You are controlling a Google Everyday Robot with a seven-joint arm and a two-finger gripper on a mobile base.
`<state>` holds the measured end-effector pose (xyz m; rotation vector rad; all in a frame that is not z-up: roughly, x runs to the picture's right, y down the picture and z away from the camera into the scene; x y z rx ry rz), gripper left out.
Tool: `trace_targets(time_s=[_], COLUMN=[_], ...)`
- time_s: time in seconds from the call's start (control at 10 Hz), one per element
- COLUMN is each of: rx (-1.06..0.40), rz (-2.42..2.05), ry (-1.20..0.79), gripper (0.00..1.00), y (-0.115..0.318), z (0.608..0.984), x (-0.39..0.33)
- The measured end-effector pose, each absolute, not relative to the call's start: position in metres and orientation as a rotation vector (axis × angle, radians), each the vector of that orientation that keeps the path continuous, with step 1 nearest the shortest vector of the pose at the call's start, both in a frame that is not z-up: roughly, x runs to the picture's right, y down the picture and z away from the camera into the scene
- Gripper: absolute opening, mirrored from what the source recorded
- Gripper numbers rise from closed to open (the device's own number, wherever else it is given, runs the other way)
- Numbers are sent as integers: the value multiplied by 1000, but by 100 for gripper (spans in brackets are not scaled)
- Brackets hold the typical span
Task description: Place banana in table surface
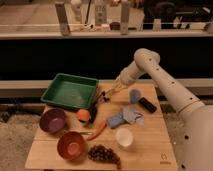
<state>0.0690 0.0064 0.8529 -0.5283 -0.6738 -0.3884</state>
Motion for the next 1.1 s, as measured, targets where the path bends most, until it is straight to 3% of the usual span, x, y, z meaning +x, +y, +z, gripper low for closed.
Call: trace_targets(time_s=[0.4, 0.8, 1.1], rx=[-618, -593, -591], rz=[-549, -472, -430], ry=[-719, -596, -518], gripper=[1, 3, 28], y=[50, 84, 92], z=[886, 918, 927], x=[51, 63, 72])
